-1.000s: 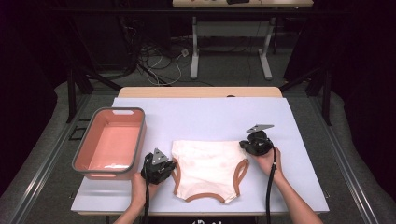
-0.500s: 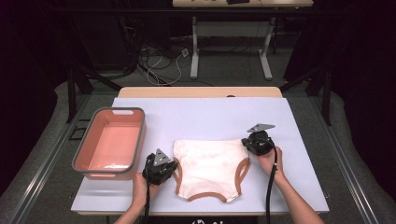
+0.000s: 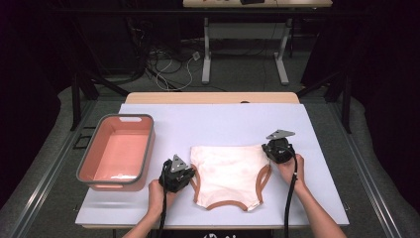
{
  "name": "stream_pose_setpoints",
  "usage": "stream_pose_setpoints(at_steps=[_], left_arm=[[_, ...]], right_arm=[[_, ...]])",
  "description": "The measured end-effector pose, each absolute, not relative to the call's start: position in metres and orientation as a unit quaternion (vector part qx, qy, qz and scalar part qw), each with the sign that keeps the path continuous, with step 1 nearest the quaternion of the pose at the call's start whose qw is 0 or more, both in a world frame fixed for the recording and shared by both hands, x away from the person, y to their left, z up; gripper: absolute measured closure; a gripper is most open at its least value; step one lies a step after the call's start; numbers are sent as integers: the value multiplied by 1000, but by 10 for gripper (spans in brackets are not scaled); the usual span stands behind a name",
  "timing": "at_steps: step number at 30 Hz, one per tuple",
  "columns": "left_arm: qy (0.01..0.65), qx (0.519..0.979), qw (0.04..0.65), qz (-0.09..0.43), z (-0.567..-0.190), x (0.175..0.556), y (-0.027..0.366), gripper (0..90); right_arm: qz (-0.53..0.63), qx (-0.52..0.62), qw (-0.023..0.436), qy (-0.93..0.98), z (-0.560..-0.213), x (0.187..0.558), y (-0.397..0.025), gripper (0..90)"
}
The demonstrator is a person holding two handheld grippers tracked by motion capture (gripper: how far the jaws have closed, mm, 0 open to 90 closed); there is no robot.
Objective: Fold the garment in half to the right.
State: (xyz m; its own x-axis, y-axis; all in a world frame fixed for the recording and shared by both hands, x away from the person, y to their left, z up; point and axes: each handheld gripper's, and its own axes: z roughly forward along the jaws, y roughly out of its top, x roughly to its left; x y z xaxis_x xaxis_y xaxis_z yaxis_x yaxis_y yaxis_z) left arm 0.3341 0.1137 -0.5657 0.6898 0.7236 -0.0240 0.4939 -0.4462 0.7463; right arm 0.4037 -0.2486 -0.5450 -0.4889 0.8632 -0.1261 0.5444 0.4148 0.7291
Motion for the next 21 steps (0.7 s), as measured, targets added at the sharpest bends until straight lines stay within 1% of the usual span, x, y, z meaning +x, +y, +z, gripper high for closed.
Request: stream_pose_setpoints(at_steps=[6, 21], left_arm=[[359, 839, 381, 147, -566, 336, 104, 843], [354, 841, 385, 140, -565, 341, 94, 843]], right_arm=[[314, 446, 261, 797, -542, 404, -257, 892], [305, 453, 263, 796, -542, 407, -266, 892]])
